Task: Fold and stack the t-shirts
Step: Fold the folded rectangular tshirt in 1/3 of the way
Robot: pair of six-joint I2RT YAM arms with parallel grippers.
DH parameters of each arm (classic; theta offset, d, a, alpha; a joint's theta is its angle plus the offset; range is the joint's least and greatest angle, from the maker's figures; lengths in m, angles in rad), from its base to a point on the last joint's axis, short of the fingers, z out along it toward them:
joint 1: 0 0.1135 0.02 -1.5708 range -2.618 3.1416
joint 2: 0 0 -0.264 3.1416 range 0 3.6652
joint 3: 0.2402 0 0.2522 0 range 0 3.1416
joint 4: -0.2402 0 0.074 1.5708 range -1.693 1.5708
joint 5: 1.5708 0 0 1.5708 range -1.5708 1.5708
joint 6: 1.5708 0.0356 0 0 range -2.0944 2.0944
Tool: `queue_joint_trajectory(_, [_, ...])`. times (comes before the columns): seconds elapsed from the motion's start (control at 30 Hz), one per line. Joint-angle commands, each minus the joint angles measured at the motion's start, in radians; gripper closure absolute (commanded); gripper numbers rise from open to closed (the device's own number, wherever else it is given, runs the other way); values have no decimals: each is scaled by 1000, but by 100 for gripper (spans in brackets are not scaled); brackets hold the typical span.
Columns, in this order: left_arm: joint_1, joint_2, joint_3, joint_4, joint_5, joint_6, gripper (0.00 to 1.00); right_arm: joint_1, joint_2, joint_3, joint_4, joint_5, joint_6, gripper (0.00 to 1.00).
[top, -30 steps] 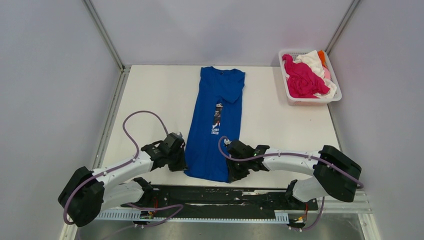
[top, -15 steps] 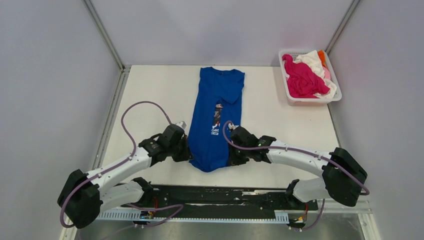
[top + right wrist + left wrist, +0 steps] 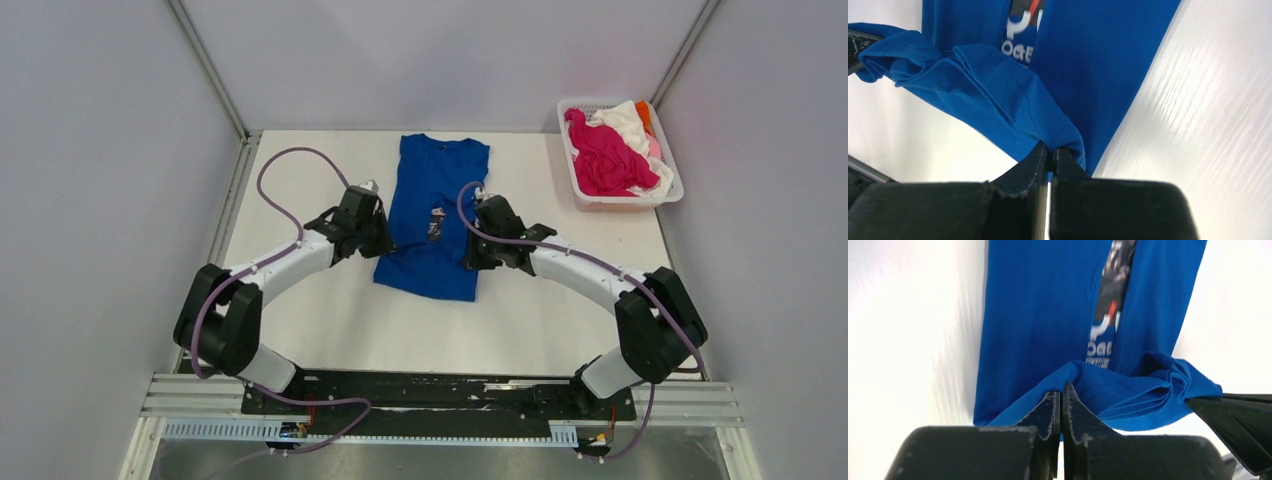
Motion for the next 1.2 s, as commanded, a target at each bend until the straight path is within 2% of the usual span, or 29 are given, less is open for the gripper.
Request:
queue_joint_trajectory(0.0, [35,99,119,55,-9,70,100,-70,53,86,72,-4,-60,100])
queue_joint_trajectory(0.37, [107,311,340,37,42,105,100,-198,204,204,129,-102,-97,100])
queue_joint_trajectory(0.8, [147,478,491,34,81,105,98,-274,353,302,166,-147,-90,98])
queue_joint_trajectory(0.87, [152,507,519,38,86,96,91,-293,377,325,182,-154,-63,92])
queue_joint_trajectory(0.93, [161,545,564,31,96,89,80,-311,399,357,190,-154,-45,82])
queue_joint_trajectory(0.97, [168,568,579,31,100,84,70,-321,410,379,196,-149,-39,79])
queue_joint_trajectory(1.0, [172,580,613,33,103,81,64,-331,428,397,208,-143,-30,73])
queue_joint_trajectory(1.07, [189,609,669,34,116,64,45,-362,456,440,233,-151,-13,60])
queue_joint_trajectory(1.1, [204,625,695,37,125,49,22,-377,470,458,247,-166,-7,54])
queue_joint_trajectory(1.17, [227,633,739,47,145,27,3,-401,475,487,250,-214,-8,47])
